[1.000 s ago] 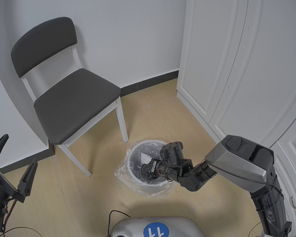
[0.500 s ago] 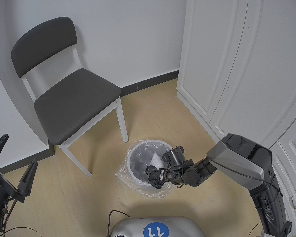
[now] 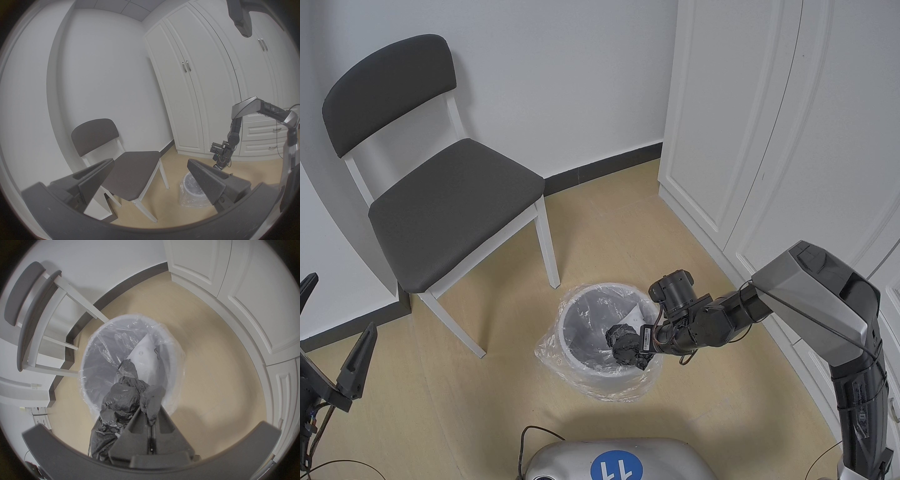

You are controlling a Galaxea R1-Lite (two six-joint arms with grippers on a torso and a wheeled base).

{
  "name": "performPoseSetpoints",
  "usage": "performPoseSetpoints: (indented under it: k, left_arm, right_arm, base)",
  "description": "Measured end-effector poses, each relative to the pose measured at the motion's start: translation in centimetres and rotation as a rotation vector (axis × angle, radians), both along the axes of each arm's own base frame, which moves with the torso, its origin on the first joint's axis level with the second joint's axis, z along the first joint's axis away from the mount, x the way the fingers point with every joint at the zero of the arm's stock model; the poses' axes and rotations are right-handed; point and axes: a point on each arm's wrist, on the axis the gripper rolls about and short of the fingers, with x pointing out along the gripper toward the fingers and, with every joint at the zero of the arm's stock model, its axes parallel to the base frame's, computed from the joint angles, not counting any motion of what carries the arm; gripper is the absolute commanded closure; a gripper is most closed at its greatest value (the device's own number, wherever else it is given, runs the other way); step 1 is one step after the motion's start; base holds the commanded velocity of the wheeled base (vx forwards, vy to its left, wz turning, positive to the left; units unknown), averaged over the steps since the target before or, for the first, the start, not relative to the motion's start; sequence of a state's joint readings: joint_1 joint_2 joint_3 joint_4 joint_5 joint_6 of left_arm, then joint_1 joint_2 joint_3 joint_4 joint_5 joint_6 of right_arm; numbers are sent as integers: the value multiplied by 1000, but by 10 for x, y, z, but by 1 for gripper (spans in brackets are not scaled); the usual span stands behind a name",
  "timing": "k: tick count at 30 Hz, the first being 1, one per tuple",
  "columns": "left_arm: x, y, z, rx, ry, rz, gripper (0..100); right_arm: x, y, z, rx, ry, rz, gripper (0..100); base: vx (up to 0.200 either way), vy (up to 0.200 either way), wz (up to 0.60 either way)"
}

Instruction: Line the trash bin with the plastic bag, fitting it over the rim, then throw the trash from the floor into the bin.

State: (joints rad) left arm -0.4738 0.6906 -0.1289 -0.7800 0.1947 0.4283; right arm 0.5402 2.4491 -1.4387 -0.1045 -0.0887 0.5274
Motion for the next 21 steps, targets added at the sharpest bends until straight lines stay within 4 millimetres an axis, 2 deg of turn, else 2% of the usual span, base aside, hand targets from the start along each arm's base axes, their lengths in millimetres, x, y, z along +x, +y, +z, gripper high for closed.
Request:
performPoseSetpoints:
  k: [5, 14, 21]
  left_arm:
    - [0, 0, 0, 0, 1, -1, 0]
    - [0, 0, -1, 1, 3, -1, 0]
    - [0, 0, -1, 3, 4, 0, 0]
  right_arm:
    - [0, -1, 8, 12, -14, -2, 100]
    - [6, 22, 13, 152, -133, -32, 100]
    - [4, 39, -1, 205, -144, -43, 100]
  base:
    - [0, 0, 0]
    - [0, 0, 0]
    - [0, 0, 0]
